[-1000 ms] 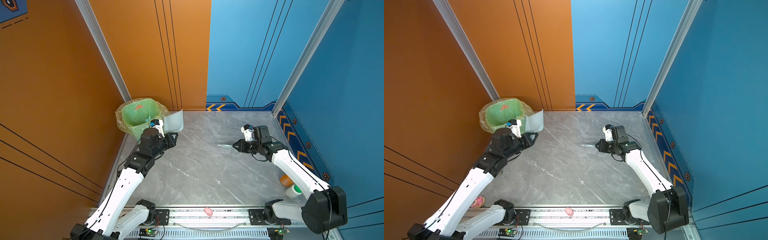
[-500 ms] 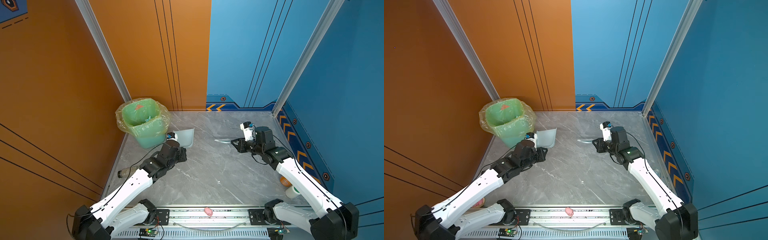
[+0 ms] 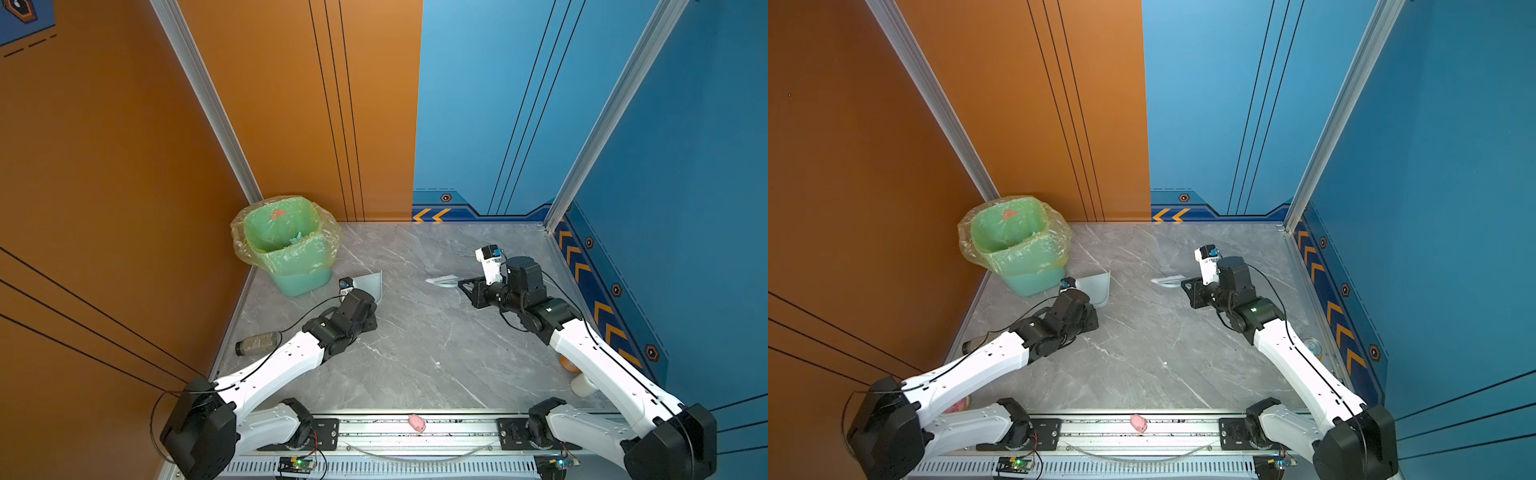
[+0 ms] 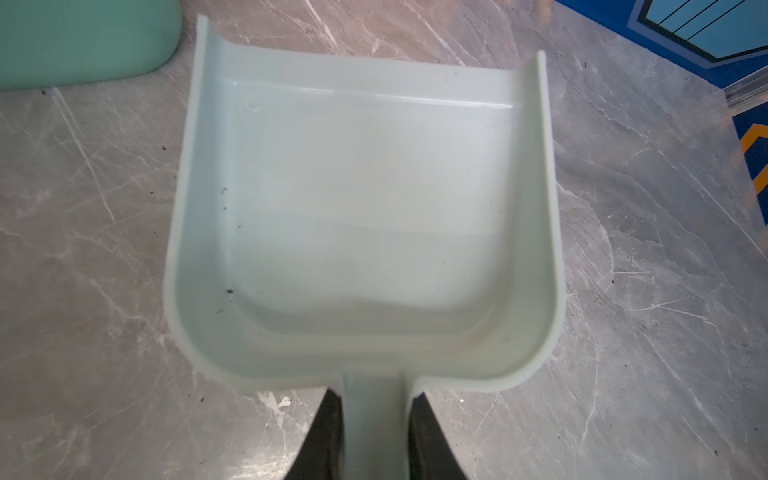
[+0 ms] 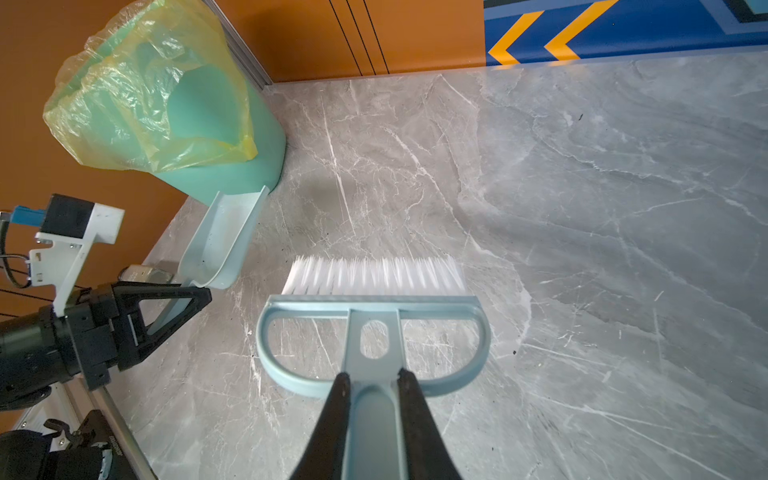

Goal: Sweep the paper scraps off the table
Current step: 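Lower the empty dustpan to the table while the right gripper brings the brush over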

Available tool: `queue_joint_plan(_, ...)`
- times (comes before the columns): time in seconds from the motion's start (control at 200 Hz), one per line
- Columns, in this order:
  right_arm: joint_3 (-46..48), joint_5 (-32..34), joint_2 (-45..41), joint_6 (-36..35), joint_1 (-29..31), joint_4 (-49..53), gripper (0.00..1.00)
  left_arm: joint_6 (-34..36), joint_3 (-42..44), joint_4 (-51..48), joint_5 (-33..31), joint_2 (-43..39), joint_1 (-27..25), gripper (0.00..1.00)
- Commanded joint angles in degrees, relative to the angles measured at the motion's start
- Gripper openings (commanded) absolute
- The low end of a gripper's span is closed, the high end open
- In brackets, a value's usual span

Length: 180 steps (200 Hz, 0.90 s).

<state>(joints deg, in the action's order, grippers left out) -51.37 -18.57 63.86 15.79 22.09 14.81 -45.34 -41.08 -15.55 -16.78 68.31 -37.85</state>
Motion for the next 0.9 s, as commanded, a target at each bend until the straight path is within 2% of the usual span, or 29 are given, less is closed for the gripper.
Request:
queue_joint_plan(0.0,1.29,2.02,0.13,-1.51,0.58,-3.12,0.0,-1.13,0.3,3.76,-0.86,3.19,-1.05,0.0)
queue_joint_plan(0.45,3.5,4.06,0.79,-1.28,3.11,-5.76,0.0,-2.41,-3.07,15.84,5.25,22.7,-3.73,0.0)
queue_joint_plan(0.741,4.18,6.7,2.77,-2.19,5.59,-7.9,0.0,-2.56,-5.12,15.61,5.54,25.04,-4.17,0.0)
queue_joint_plan(0.791,4.29,6.79,3.18,-2.22,5.8,-8.49,0.0,-2.56,-5.49,15.01,5.45,25.22,-4.17,0.08)
queue_joint_plan(0.896,4.39,7.04,4.12,-2.42,6.26,-9.29,0.0,-2.53,-6.17,13.86,5.09,25.55,-4.3,0.17)
